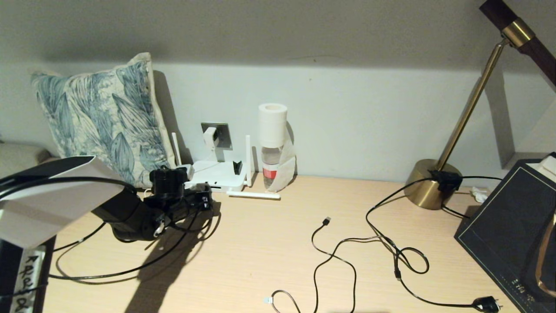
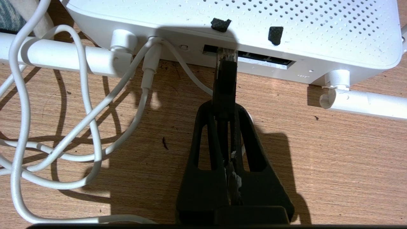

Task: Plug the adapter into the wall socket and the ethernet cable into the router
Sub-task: Plug cable into router interface

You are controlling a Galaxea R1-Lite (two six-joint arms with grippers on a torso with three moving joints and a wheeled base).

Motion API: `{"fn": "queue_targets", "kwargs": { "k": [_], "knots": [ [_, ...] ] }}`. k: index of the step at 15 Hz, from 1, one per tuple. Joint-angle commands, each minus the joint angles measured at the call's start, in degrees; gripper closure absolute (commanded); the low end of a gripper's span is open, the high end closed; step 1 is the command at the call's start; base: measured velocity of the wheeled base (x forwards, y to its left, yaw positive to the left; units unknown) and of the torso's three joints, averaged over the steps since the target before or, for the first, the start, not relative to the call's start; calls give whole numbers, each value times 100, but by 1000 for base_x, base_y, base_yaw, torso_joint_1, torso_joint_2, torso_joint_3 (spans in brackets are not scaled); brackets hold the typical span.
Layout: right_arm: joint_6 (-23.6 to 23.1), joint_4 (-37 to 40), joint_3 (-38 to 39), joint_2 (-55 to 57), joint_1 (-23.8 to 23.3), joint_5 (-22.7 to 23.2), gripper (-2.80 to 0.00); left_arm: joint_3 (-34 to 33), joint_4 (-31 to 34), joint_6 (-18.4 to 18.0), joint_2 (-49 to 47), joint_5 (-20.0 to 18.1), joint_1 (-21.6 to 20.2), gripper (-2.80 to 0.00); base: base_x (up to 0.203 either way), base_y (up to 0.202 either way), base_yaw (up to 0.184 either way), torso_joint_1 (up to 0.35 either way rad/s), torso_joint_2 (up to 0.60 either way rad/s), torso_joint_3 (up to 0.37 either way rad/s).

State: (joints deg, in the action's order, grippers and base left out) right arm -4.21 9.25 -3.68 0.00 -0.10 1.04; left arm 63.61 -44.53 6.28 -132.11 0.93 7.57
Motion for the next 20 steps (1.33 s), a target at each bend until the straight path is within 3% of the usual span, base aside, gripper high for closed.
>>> {"fn": "queue_targets", "kwargs": {
  "k": [1,20],
  "knots": [
    [-1,6,-1,9,1,2,0,-33,-20,5,19,4,-10,0,0,0,0,0,0,0],
    [-1,-2,-1,9,1,2,0,-77,-29,5,19,4,-45,0,0,0,0,0,0,0]
  ]
}}
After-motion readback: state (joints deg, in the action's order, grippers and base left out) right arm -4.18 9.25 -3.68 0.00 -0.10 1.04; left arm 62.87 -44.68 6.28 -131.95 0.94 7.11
